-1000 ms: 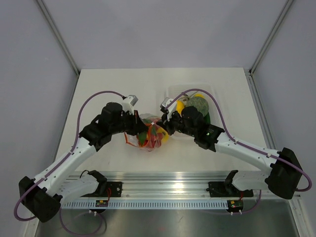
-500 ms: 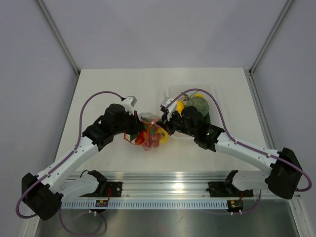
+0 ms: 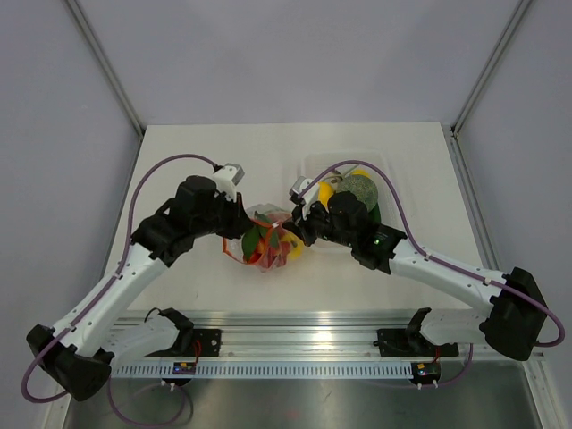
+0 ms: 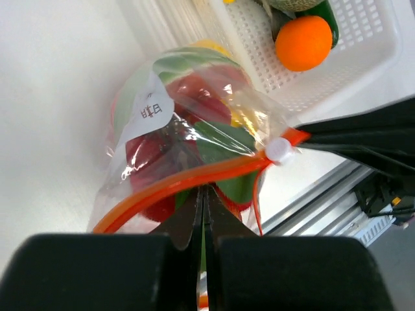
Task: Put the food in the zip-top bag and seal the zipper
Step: Zip the zipper food storage bag at the center of the board.
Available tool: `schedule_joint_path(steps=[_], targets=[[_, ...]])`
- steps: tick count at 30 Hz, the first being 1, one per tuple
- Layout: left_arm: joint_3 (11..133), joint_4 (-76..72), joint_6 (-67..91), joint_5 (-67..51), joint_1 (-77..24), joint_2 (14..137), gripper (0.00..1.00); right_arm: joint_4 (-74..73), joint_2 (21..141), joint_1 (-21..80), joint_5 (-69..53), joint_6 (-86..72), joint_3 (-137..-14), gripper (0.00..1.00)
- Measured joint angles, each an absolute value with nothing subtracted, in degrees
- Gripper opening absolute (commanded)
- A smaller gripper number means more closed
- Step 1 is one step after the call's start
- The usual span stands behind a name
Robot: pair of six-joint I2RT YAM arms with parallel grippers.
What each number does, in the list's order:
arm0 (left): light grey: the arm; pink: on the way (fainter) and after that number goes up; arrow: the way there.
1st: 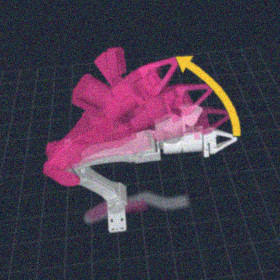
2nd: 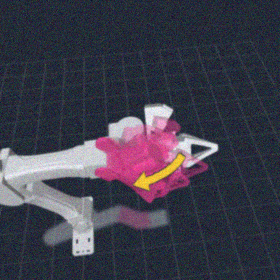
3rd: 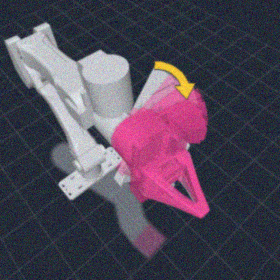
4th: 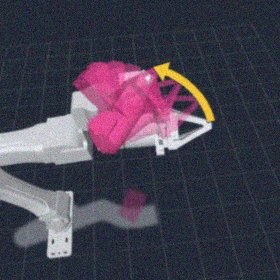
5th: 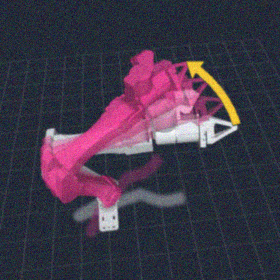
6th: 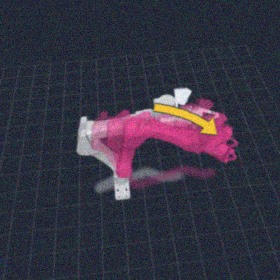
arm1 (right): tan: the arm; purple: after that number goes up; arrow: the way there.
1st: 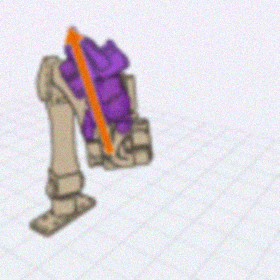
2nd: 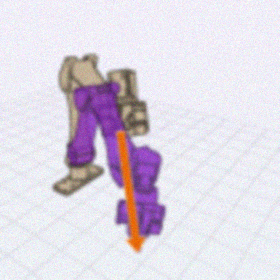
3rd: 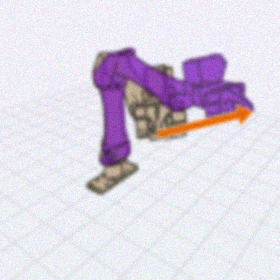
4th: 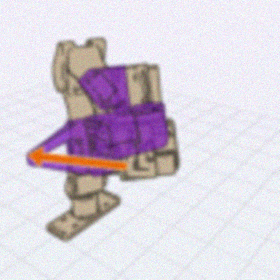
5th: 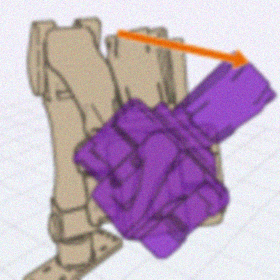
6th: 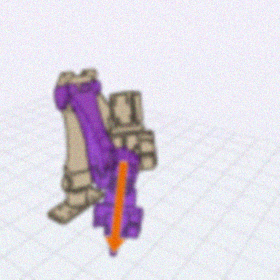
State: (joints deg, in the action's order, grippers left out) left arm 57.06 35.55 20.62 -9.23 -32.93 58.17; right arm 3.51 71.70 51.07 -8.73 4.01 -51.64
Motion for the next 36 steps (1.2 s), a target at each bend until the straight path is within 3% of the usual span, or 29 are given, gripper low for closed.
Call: schedule_joint_path(steps=[4,13,21,36], targets=[[64.29,43.31,14.39,-9.28,-32.93,55.81,0.31,3.11,71.70,51.07,-8.71,4.01,-52.29,0.00],[63.48,39.09,9.41,-12.03,-35.24,53.45,0.48,2.96,72.03,51.07,-9.34,3.14,-52.95,0.00],[54.72,27.40,6.68,-12.19,-38.04,57.19,0.49,2.94,72.03,51.07,-10.15,2.55,-52.95,0.00],[53.69,19.20,3.31,-12.67,-38.81,59.13,0.46,2.24,72.29,51.00,-10.13,2.55,-53.80,0.00]])
